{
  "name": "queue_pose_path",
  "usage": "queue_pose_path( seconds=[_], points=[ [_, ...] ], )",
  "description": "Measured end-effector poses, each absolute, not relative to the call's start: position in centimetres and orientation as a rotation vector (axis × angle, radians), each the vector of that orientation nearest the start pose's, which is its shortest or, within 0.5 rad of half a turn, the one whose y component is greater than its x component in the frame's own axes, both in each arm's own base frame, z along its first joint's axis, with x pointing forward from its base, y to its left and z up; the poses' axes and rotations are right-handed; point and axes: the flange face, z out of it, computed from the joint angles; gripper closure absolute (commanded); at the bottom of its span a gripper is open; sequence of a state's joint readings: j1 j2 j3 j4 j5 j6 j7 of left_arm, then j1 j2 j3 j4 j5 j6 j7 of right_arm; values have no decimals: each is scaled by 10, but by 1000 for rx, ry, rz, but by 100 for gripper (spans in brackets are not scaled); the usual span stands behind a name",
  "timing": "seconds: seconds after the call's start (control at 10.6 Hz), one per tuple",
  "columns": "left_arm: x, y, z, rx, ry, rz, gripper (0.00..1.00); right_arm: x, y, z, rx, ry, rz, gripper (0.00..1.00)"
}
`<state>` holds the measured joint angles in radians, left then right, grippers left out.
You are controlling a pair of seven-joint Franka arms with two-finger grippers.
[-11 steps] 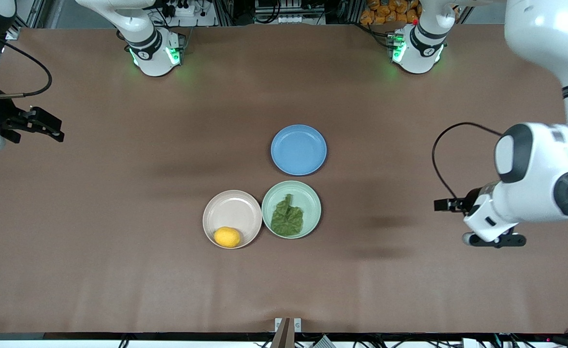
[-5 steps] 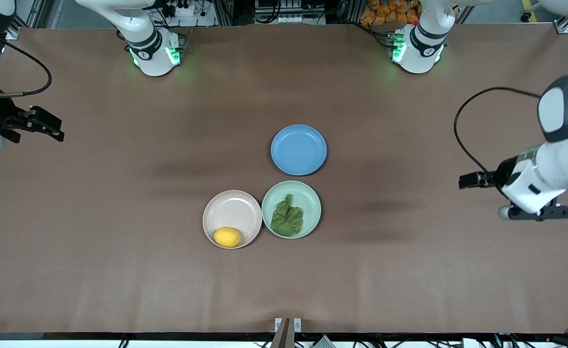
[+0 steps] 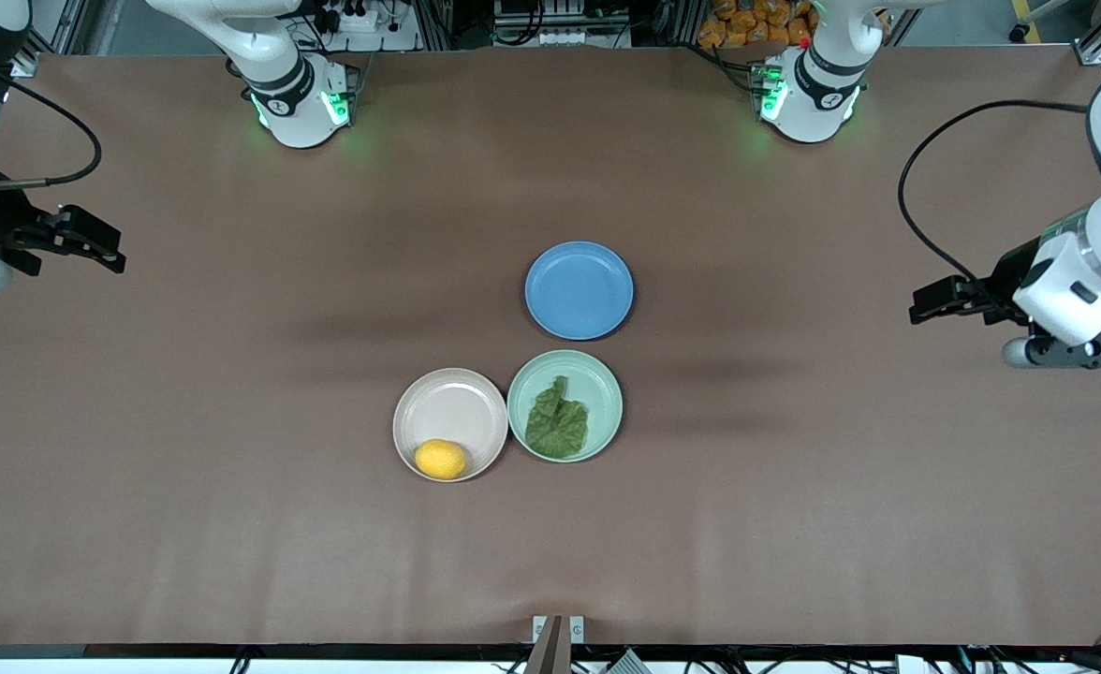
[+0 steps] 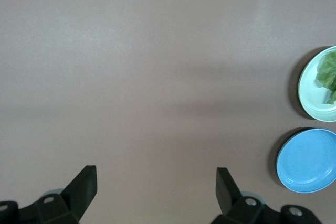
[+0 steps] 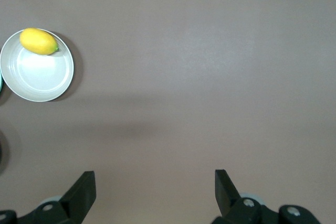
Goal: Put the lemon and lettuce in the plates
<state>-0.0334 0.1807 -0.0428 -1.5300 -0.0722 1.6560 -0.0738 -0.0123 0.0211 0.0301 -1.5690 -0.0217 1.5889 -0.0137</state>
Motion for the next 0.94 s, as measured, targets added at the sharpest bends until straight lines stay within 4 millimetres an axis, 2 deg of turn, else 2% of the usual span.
queue_pose_path(
  seconds=[0.38, 0.66, 0.94],
  points=[
    [589, -56, 586, -3214, 12, 31, 0, 562, 4, 615, -3162, -67, 3, 0],
    [578, -52, 603, -3191, 13, 31, 0, 562, -4, 615, -3162, -78, 15, 0],
    [572, -53, 613, -3190, 18, 19, 0, 562, -4, 615, -3162, -80, 15, 0]
  ],
)
